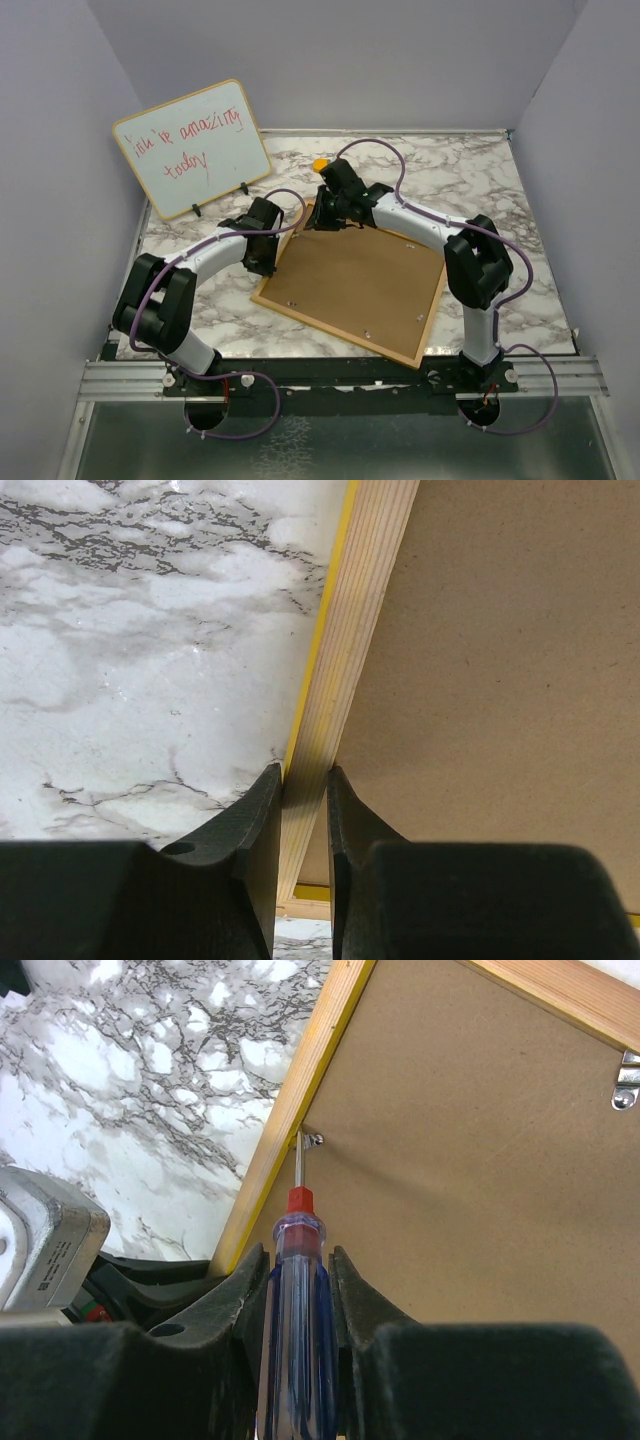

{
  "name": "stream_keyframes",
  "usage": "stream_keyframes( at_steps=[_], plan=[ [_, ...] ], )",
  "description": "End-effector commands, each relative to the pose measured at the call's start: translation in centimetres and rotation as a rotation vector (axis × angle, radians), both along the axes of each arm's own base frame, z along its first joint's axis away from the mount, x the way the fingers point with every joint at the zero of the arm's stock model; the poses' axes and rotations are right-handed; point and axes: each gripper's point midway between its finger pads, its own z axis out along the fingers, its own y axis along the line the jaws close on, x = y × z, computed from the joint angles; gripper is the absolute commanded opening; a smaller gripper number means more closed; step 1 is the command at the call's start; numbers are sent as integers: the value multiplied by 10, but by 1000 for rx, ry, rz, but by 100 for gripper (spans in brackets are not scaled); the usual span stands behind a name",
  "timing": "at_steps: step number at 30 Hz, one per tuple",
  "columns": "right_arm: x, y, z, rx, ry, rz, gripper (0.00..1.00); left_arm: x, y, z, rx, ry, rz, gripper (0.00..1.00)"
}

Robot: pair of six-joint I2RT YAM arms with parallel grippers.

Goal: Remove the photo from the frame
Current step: Release the photo frame item from the photo frame.

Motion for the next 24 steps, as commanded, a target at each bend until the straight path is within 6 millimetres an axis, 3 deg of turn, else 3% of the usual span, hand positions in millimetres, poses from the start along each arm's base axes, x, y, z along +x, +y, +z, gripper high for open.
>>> stream_keyframes(
  at_steps=[1,8,16,24],
  plan=[
    [-13,-6,7,-38,7,23,1,2,12,-2,56,-18,28,7],
    [-12,-6,7,-39,3,24,1,1,13,-3,60,-13,30,7],
    [3,-1,19,-44,-44,13,0,1,12,-3,54,-11,27,7],
    [-3,7,14,-9,-17,30,0,2,12,-2,54,-13,24,7]
  ],
)
